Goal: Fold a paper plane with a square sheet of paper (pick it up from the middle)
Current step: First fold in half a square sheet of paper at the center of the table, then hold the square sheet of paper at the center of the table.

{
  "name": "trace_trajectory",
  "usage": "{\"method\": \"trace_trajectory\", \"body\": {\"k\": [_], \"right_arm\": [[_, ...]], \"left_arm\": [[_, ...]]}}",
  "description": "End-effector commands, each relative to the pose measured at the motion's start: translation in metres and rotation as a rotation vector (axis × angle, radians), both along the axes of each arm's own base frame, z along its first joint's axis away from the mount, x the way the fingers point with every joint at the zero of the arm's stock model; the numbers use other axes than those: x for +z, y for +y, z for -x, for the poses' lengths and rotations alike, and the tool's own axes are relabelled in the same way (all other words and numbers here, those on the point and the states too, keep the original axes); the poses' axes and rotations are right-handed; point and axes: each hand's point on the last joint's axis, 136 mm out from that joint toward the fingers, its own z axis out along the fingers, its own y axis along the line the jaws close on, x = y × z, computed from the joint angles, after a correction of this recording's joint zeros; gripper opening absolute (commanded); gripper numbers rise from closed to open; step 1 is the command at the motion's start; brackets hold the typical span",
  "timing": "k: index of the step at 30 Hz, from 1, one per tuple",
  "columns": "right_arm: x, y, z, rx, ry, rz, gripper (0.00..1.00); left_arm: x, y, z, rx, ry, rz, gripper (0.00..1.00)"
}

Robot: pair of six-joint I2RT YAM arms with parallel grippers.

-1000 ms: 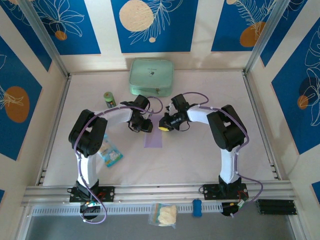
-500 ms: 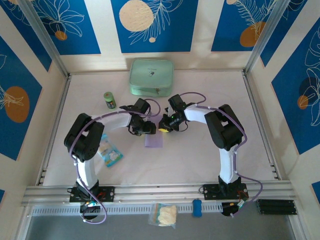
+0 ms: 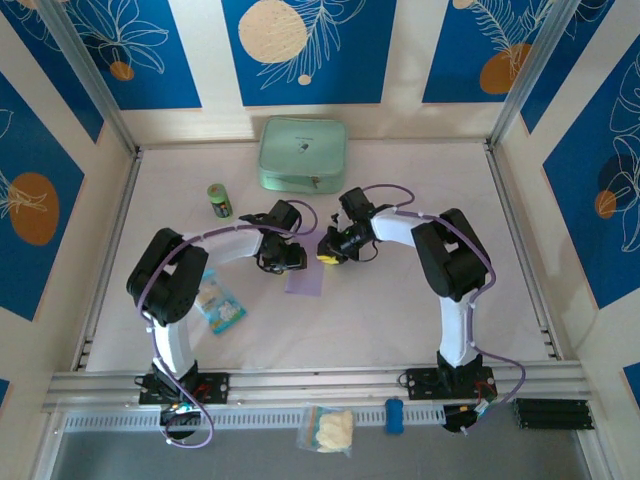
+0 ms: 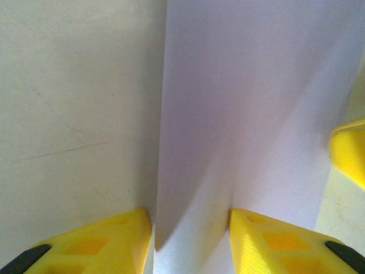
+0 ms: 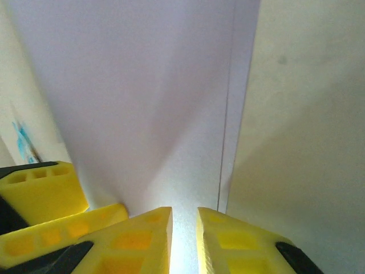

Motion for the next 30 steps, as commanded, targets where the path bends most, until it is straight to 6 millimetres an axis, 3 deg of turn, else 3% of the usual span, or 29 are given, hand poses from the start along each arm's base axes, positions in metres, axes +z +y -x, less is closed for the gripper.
{"method": "trace_trajectory", "body": {"k": [1, 7, 12, 30], "right_arm": [[0.037, -0.005, -0.006, -0.029, -0.052, -0.081, 0.19], [0.033, -0.028, -0.01, -0.083, -0.054, -0.057, 0.19], [0.026, -0.035, -0.009, -0.095, -0.043, -0.031, 0.19], [0.019, -0.03, -0.004, -0.086, -0.023, -0.031, 0.19]], "left_arm": [[-0.033, 0.017, 0.036, -0.052, 0.148, -0.1, 0.43], [-0.033, 0.012, 0.037, -0.08, 0.151, -0.078, 0.41], [-0.031, 0.006, 0.037, -0.1, 0.151, -0.042, 0.41], [-0.045, 0.012, 0.041, -0.027, 0.212, -0.089, 0.44]]}}
